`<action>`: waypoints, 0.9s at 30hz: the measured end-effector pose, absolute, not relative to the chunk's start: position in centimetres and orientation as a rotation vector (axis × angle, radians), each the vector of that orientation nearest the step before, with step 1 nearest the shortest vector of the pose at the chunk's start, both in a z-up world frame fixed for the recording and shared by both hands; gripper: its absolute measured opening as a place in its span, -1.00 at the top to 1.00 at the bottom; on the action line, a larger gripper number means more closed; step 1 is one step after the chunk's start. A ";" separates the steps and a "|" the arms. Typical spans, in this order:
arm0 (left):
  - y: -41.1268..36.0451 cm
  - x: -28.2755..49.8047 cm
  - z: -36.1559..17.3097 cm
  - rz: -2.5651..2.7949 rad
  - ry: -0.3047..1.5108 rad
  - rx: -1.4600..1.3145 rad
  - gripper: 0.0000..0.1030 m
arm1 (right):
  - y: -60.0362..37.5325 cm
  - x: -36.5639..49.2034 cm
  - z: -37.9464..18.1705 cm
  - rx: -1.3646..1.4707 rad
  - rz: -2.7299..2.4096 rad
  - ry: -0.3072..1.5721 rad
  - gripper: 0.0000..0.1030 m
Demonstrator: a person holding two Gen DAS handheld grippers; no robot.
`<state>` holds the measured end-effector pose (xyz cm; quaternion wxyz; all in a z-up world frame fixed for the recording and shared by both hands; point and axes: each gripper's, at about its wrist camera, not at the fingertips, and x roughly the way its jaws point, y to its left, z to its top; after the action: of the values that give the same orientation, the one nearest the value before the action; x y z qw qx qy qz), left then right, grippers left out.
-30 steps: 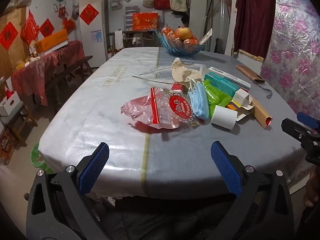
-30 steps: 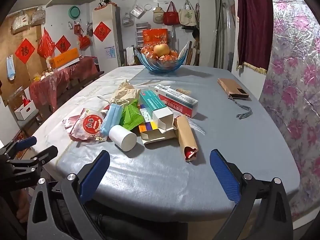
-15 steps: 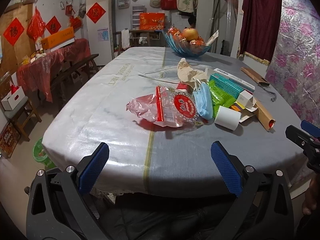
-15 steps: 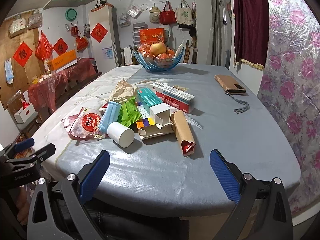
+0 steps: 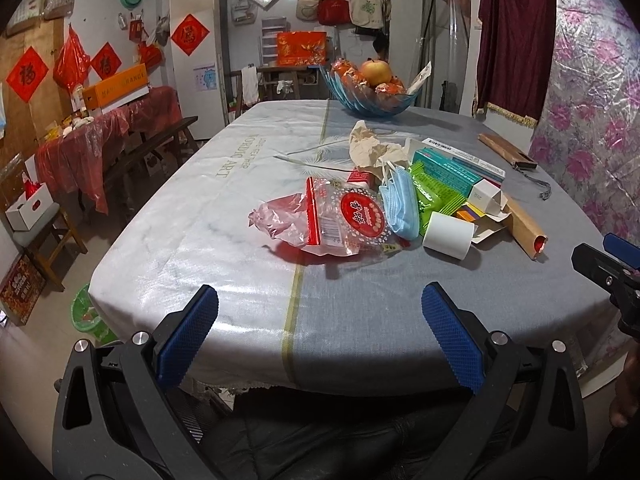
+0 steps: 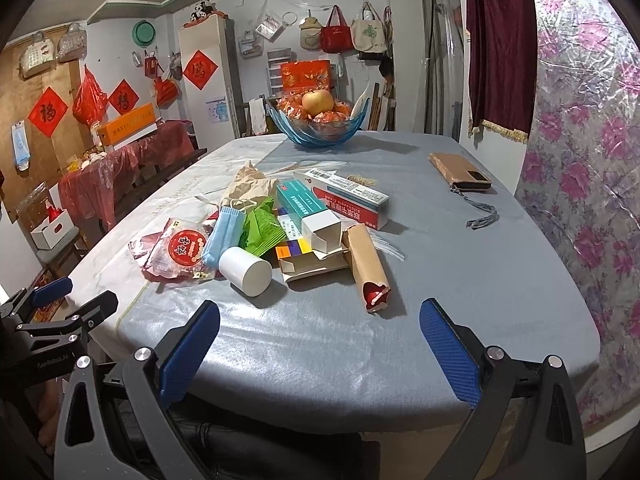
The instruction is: Collect trash
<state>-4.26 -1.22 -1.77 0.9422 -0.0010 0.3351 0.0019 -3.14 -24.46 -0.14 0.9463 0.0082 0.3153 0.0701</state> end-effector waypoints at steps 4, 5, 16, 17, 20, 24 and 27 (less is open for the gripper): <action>-1.3 -4.2 -1.7 0.007 0.684 -0.006 -0.89 | -24.4 -3.1 -0.2 0.018 0.144 0.642 -0.90; -1.2 -4.2 -1.7 0.005 0.685 -0.005 -0.89 | -24.4 -3.1 -0.2 0.017 0.143 0.642 -0.90; -1.2 -4.2 -1.8 0.006 0.685 -0.004 -0.89 | -24.4 -3.2 -0.1 0.018 0.145 0.643 -0.90; -1.2 -4.2 -1.8 0.006 0.685 -0.004 -0.89 | -24.4 -3.2 -0.2 0.018 0.144 0.644 -0.90; -1.2 -4.3 -1.8 0.007 0.685 -0.003 -0.89 | -24.4 -3.2 -0.2 0.021 0.145 0.648 -0.90; -1.2 -4.3 -1.8 0.006 0.684 -0.004 -0.89 | -24.5 -3.2 -0.3 0.025 0.145 0.648 -0.90; -1.2 -4.3 -1.8 0.006 0.683 -0.002 -0.89 | -24.5 -3.2 -0.3 0.027 0.144 0.645 -0.90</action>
<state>-4.26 -1.21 -1.77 0.9423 -0.0011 0.3349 0.0030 -3.24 -24.52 -0.35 0.9458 0.0130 0.3168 0.0708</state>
